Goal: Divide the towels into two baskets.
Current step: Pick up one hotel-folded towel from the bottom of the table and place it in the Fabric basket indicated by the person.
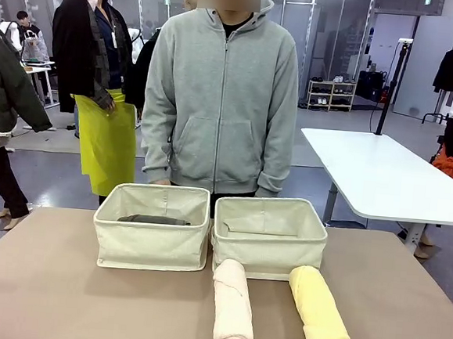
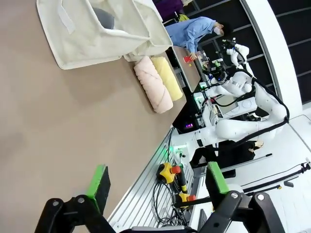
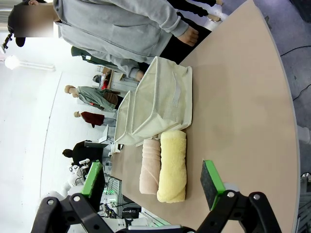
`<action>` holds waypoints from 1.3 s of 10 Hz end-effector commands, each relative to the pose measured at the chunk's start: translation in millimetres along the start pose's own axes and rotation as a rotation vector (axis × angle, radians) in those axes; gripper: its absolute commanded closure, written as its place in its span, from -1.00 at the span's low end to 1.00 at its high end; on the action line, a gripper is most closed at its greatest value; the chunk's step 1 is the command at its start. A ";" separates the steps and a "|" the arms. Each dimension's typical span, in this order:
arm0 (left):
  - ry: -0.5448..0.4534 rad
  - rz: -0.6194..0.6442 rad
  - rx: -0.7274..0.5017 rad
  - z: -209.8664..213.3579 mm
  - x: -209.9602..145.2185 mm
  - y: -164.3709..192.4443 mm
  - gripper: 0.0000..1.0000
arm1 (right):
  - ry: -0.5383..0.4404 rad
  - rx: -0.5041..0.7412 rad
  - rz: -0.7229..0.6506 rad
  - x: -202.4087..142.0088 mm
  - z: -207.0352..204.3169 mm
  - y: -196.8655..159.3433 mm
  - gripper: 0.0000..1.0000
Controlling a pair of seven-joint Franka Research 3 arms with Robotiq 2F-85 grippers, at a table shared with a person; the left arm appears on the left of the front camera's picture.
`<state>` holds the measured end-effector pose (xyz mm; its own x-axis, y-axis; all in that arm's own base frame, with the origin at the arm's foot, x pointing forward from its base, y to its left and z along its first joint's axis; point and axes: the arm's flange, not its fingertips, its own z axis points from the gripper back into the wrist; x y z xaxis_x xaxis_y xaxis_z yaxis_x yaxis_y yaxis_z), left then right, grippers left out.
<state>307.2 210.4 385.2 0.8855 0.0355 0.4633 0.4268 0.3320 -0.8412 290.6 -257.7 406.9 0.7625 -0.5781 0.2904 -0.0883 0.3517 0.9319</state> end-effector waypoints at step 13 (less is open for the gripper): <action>-0.012 0.012 -0.012 2.7 -3.0 -3.0 -1.00 | -0.012 0.010 0.003 -0.3 1.1 2.2 -1.00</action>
<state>306.5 211.1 384.6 0.8860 0.0383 0.4622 0.4249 0.3322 -0.8421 290.6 -257.7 406.9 0.7625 -0.5781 0.2904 -0.0883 0.3517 0.9319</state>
